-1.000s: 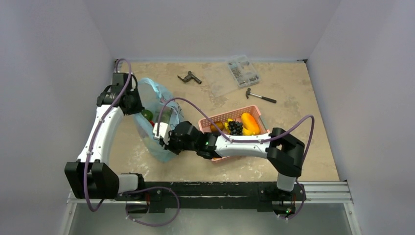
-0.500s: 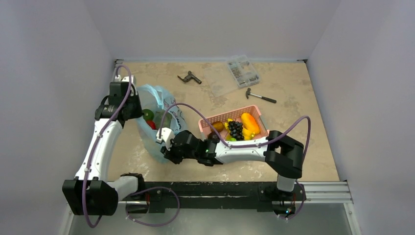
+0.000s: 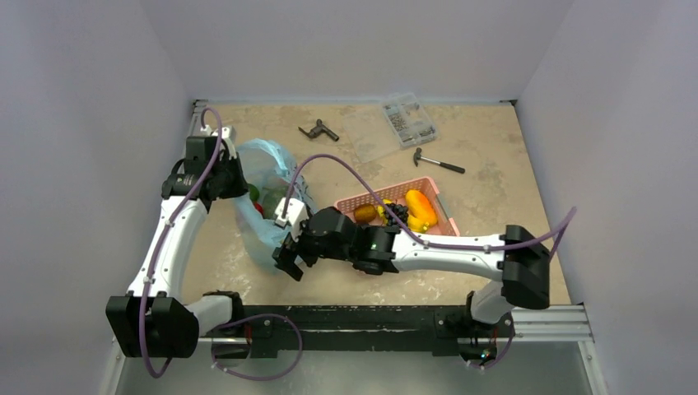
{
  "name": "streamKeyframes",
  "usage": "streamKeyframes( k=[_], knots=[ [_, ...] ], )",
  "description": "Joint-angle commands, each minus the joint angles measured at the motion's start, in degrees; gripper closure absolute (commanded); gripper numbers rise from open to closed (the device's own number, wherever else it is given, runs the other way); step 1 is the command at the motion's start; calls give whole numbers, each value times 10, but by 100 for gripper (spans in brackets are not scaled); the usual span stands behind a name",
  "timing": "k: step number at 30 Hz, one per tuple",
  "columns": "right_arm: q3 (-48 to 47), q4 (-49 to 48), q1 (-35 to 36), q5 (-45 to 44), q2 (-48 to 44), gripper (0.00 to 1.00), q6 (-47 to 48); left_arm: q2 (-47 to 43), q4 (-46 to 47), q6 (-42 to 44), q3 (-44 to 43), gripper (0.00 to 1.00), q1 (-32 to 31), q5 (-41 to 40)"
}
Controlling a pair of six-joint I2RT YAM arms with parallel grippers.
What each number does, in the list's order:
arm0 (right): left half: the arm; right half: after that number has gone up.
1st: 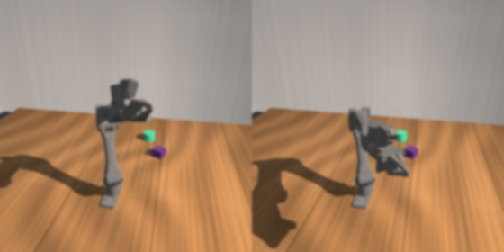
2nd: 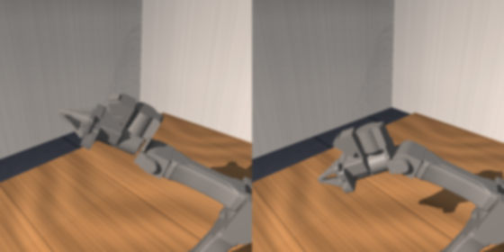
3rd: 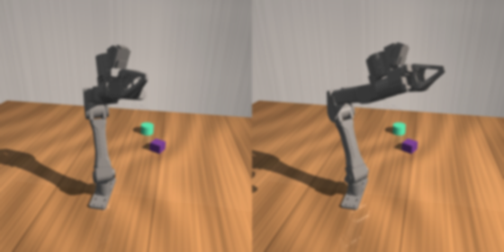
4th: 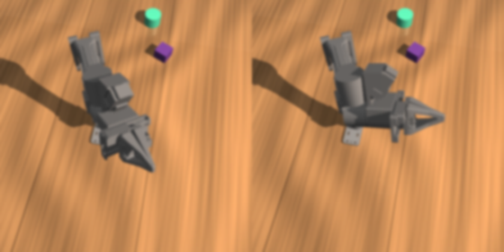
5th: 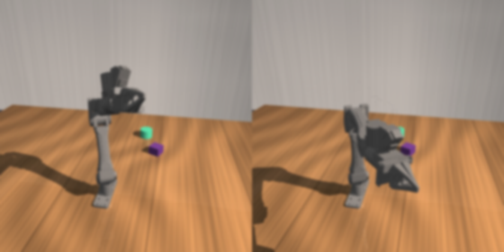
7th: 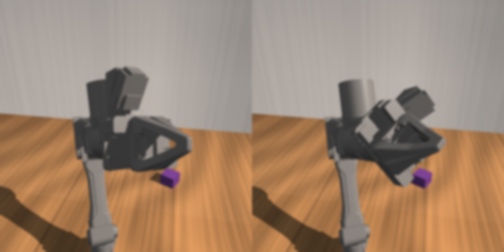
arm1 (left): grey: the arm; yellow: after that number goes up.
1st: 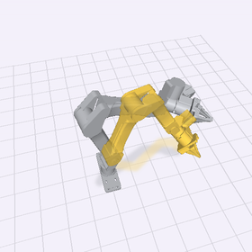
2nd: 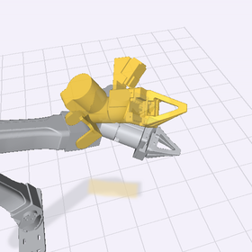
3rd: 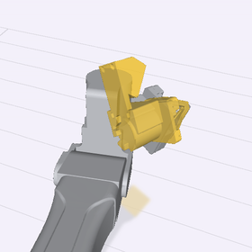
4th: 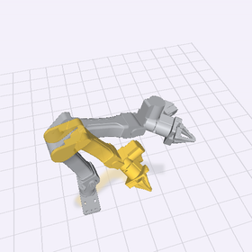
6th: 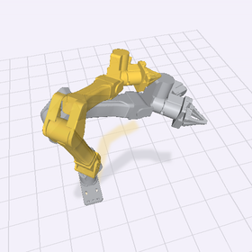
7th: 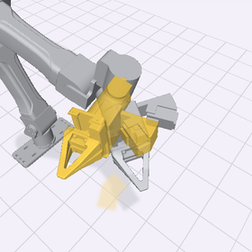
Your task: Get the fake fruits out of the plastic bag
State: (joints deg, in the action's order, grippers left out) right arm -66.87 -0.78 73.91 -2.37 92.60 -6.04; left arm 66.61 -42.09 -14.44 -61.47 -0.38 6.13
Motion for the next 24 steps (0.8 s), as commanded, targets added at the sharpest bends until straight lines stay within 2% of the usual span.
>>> streamKeyframes(
  k=[1, 3, 10, 15, 19, 22, 24],
  knots=[
    [-45, 13, 0, -45, -60, 11, -6, -15, 25, -1, -3, 100, 4, 18],
    [-64, 22, -4, -61, -59, 14, -16, -15, 25, 1, -2, 100, 4, 19],
    [-127, -26, -33, -94, 13, 50, -24, -14, 3, 21, -8, 100, -17, -11],
    [-181, -29, -44, -86, 84, 56, -3, -12, -27, 20, -8, 100, -18, 6],
    [-211, -36, -63, -95, 140, 72, -16, -9, -6, 19, 3, 100, -18, 31],
    [-245, -28, -81, -88, 184, 72, -25, 1, -6, 19, 3, 100, -18, 37],
    [-268, -13, -86, -100, 210, 69, -11, -3, -5, 20, 5, 100, -18, 32]
  ],
)
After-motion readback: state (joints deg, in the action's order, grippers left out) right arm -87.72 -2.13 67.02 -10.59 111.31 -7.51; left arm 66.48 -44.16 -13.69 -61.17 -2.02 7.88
